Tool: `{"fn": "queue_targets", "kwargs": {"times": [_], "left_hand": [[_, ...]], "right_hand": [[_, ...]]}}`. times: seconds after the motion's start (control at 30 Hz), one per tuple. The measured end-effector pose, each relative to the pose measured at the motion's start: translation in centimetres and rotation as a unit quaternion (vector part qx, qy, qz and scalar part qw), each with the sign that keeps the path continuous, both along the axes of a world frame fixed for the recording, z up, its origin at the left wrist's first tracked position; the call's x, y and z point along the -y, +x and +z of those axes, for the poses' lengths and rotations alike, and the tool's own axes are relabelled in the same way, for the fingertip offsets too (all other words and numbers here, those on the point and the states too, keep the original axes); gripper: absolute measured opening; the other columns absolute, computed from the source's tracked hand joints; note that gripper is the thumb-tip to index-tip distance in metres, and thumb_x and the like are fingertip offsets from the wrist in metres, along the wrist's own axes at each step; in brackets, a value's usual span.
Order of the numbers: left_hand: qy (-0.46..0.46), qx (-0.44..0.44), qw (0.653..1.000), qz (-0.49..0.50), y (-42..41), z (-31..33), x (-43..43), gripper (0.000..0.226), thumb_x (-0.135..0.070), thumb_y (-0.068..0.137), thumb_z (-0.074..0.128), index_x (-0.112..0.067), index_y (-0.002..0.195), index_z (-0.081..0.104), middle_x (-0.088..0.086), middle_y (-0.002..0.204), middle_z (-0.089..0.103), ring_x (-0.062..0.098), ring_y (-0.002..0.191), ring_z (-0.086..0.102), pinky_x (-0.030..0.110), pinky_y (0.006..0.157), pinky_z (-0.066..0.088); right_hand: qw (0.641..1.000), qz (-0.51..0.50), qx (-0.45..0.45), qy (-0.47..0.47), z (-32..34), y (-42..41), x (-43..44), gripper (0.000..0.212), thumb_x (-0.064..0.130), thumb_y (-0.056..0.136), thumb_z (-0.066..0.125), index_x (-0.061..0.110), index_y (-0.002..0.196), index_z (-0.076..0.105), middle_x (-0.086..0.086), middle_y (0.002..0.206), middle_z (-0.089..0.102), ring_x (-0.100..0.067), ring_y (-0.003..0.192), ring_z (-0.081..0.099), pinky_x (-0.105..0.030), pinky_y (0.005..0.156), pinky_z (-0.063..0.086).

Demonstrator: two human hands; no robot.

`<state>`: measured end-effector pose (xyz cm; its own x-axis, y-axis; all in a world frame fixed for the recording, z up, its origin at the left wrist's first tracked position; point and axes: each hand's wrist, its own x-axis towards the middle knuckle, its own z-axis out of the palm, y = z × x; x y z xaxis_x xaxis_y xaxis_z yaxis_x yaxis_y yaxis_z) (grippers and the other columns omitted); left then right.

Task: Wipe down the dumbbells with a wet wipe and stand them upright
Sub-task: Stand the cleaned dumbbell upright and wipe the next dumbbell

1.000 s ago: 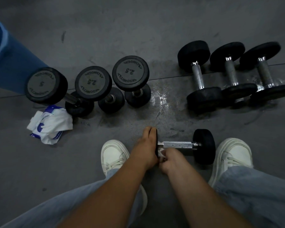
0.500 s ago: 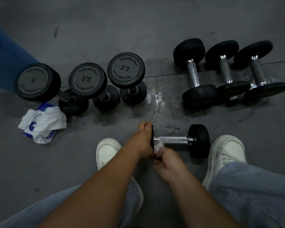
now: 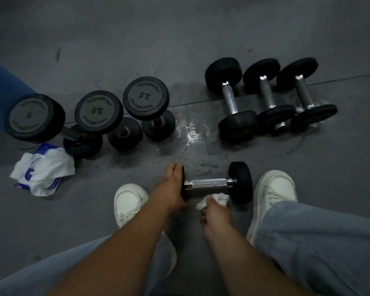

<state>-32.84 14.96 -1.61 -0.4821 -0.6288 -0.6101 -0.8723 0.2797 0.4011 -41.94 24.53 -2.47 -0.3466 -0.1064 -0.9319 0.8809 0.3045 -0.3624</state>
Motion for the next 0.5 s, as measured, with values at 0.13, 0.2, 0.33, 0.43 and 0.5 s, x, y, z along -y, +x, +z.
{"fn": "queue_targets", "kwargs": {"times": [0.13,0.2,0.33,0.43,0.5], "left_hand": [[-0.013,0.027,0.999,-0.021,0.1,0.6,-0.3,0.125,-0.024,0.058,0.091,-0.016,0.153,0.010,0.003,0.161,0.003,0.037,0.127,0.049,0.044,0.103,0.045],[-0.034,0.034,0.998,-0.032,0.1,0.7,-0.7,0.124,-0.027,0.056,0.092,-0.015,0.151,0.013,0.004,0.159,0.007,0.038,0.125,0.051,0.046,0.099,0.047],[-0.052,0.060,0.996,-0.031,0.1,0.8,-1.8,0.125,-0.028,0.059,0.090,-0.016,0.154,0.009,0.003,0.161,0.003,0.038,0.122,0.053,0.045,0.095,0.048],[-0.055,0.074,0.995,-0.027,0.0,1.0,-2.2,0.122,-0.028,0.064,0.087,-0.017,0.155,0.006,0.003,0.163,0.000,0.039,0.122,0.053,0.044,0.094,0.048],[-0.060,0.090,0.994,-0.027,-0.2,1.2,-2.2,0.123,-0.029,0.065,0.087,-0.016,0.155,0.004,0.004,0.164,-0.002,0.039,0.125,0.051,0.043,0.096,0.047]], "right_hand": [[0.994,-0.066,0.091,-0.011,0.6,-2.5,-2.2,0.033,-0.012,0.093,0.034,0.014,0.094,0.055,-0.007,0.063,0.058,-0.013,0.049,0.050,-0.010,0.031,0.034],[0.990,-0.091,0.104,-0.014,0.6,-3.7,-2.2,0.036,-0.016,0.090,0.032,0.011,0.092,0.054,-0.009,0.076,0.053,-0.012,0.058,0.045,-0.009,0.032,0.035],[0.987,-0.097,0.120,-0.036,0.3,-4.8,-2.0,0.027,-0.009,0.094,0.040,0.013,0.086,0.053,-0.004,0.070,0.049,-0.007,0.055,0.044,-0.010,0.032,0.030],[0.983,-0.111,0.133,-0.058,0.3,-4.5,-1.8,0.022,-0.003,0.095,0.045,0.014,0.086,0.055,-0.001,0.065,0.047,-0.001,0.040,0.046,-0.011,0.031,0.027],[0.980,-0.126,0.140,-0.062,0.5,-4.5,-1.7,0.021,0.001,0.097,0.046,0.013,0.082,0.054,0.000,0.061,0.045,0.001,0.030,0.043,-0.010,0.030,0.025]]}}
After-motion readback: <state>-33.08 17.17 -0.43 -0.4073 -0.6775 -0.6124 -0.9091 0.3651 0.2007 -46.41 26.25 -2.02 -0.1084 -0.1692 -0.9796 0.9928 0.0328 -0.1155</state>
